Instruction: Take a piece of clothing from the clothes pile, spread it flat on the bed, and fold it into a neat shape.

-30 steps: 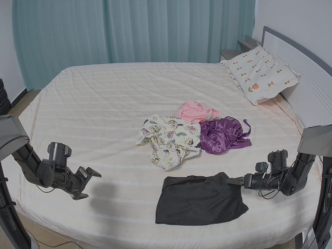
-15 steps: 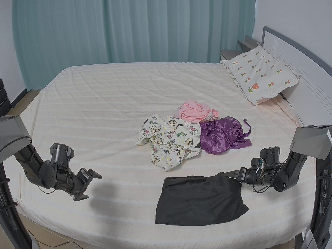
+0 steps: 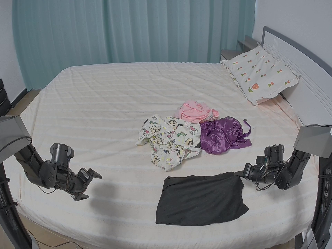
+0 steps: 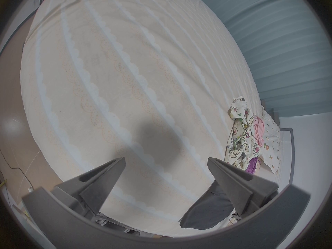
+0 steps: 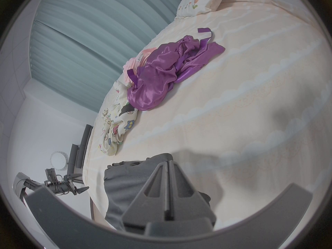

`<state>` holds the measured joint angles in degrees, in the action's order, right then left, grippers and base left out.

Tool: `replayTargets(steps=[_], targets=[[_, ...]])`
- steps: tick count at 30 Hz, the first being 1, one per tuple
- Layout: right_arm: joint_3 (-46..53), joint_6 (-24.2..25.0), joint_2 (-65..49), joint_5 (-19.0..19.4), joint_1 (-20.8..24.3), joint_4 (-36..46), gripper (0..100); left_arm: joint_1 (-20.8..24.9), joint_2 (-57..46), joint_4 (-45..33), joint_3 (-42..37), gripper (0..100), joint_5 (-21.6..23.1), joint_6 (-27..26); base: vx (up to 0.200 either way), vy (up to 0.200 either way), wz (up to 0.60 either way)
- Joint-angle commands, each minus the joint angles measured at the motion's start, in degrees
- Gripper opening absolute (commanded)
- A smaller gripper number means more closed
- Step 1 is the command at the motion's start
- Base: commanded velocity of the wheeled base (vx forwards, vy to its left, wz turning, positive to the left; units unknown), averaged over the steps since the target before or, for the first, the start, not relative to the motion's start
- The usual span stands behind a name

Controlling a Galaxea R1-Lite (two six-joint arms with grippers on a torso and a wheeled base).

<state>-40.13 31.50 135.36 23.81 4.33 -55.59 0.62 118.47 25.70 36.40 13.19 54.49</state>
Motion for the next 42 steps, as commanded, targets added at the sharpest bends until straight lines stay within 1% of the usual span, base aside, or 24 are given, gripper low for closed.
replayTargets(steps=[1, 6, 7, 9, 13, 16, 18, 21, 22, 23, 24, 25, 27, 29, 30, 31, 32, 34, 37, 42], targets=[[-0.1, 0.5, -0.3, -0.2, -0.5, -0.2, 0, 0.0, 0.1, 0.1, -0.1, 100, 0.0, 0.0, 0.000, 0.000, 0.00], [-0.4, 2.0, 0.2, -0.4, -0.9, -2.4, 0, 0.0, 0.2, 0.1, -0.2, 100, 0.0, 0.0, 0.000, 0.000, 0.00], [-0.3, 2.1, 0.3, -0.6, -0.9, -2.9, 100, 0.0, 0.1, 0.1, -0.2, 100, 0.0, 0.0, 0.000, 0.000, 0.00], [0.1, 2.2, 1.0, -1.1, -0.6, -4.6, 100, 0.0, 0.1, 0.1, -0.2, 100, 0.0, 0.0, 0.000, 0.000, 0.00], [1.8, 1.5, -0.3, -1.5, -1.1, -4.6, 100, 0.0, 0.1, 0.0, -0.1, 100, 0.0, 0.0, 0.000, 0.000, 0.00], [3.4, -1.2, -1.2, -0.9, -2.8, -4.6, 100, 0.1, 0.2, 0.0, 0.0, 100, -0.2, 0.0, 0.000, 0.000, 0.00], [4.9, -5.6, -1.2, 1.0, -4.5, -4.4, 100, 0.3, 0.3, 0.0, 0.2, 100, -0.3, 0.0, -0.200, 0.000, 0.00], [7.3, -9.4, -1.5, 5.9, -5.7, -4.4, 100, 0.4, 0.6, 0.0, 0.3, 100, -1.1, 0.0, -0.200, 0.000, 0.00], [7.7, -10.1, -1.6, 6.3, -5.8, -4.4, 100, 0.4, 0.6, 0.0, 0.3, 100, -1.3, 0.0, -0.200, 0.000, 0.00], [8.5, -11.8, -1.6, 7.2, -6.1, -4.4, 100, 0.4, 0.8, 0.1, 0.3, 100, -1.7, 0.0, -0.200, 0.000, 0.00], [8.6, -12.0, -1.6, 7.2, -6.1, -4.4, 100, 0.4, 0.8, 0.1, 0.3, 100, -1.7, 0.0, -0.200, 0.000, 0.00], [9.4, -13.6, -1.6, 7.3, -5.9, -3.7, 100, 0.5, 0.9, 0.0, 0.3, 100, -1.6, 0.0, -0.200, 0.000, 0.00], [9.7, -14.5, -1.6, 7.3, -5.7, -3.5, 100, 0.5, 0.9, 0.0, 0.3, 100, -1.6, 0.0, -0.200, 0.000, 0.00], [11.1, -17.7, -1.5, 7.3, -5.4, -3.5, 100, 0.6, 0.9, 0.1, 0.4, 100, -1.5, 0.1, -0.100, 0.000, 0.00], [11.2, -17.9, -1.4, 7.3, -5.4, -3.5, 100, 0.6, 0.9, 0.1, 0.4, 100, -1.6, 0.1, 0.000, 0.000, 0.00], [11.7, -20.1, -1.2, 7.3, -5.2, -3.5, 100, 0.6, 0.9, 0.1, 0.4, 100, -1.6, 0.1, 0.000, 0.000, 0.00], [12.1, -21.0, -1.2, 7.4, -5.2, -3.5, 100, 0.6, 0.9, 0.1, 0.4, 100, -1.6, 0.1, 0.000, 0.000, 0.00], [13.0, -22.2, -1.2, 7.7, -4.9, -3.5, 100, 0.6, 0.9, 0.1, 0.4, 100, -1.6, 0.1, 0.000, 0.000, 0.00], [14.2, -24.1, -1.2, 7.7, -3.3, -3.8, 100, 0.6, 0.9, 0.1, 0.4, 100, -1.6, 0.1, 0.000, 0.000, 0.00], [14.4, -24.6, -0.4, 6.9, -1.1, -3.9, 100, 0.6, 0.9, 0.1, 0.5, 100, -1.6, 0.1, 0.000, 0.000, 0.00]])
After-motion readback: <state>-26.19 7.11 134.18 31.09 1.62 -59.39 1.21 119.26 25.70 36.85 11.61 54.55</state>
